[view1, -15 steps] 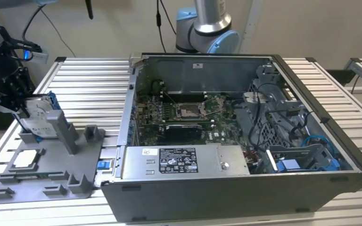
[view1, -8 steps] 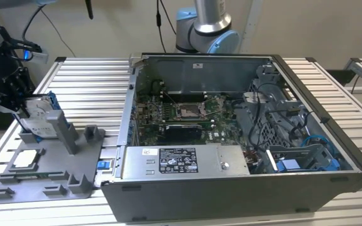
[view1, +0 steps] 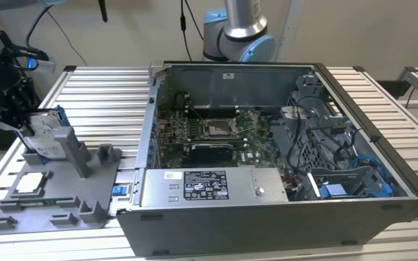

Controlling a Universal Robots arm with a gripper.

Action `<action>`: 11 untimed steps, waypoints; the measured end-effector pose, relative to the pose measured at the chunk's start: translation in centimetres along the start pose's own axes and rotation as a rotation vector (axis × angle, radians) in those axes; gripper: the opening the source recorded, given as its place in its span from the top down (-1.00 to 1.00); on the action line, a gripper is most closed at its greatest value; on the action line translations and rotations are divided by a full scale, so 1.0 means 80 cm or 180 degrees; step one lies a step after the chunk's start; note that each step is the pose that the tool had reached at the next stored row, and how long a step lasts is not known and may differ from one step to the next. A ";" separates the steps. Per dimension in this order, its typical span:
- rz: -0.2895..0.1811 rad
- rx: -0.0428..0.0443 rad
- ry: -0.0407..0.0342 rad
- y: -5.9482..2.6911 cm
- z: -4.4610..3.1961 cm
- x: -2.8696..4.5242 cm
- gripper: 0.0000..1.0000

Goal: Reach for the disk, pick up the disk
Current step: 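Pick up the disk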

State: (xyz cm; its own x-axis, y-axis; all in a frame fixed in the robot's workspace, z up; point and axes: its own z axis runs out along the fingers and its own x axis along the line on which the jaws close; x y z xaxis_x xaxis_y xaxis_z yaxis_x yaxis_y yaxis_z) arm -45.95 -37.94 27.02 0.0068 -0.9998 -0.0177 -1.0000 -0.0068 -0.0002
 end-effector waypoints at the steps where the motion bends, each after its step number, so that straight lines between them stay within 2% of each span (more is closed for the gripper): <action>1: 0.0000 0.0000 0.0000 0.000 0.0000 0.0000 1.00; 7: 0.0000 0.0000 0.0001 0.000 -0.0015 0.0000 1.00; 11: 0.0001 0.0000 0.0001 0.000 -0.0123 -0.0002 1.00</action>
State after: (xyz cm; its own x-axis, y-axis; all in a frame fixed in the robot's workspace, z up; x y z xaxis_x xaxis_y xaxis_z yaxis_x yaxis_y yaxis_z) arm -45.96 -37.94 28.00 0.0066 -0.9998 -0.0174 -1.0000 -0.0066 -0.0001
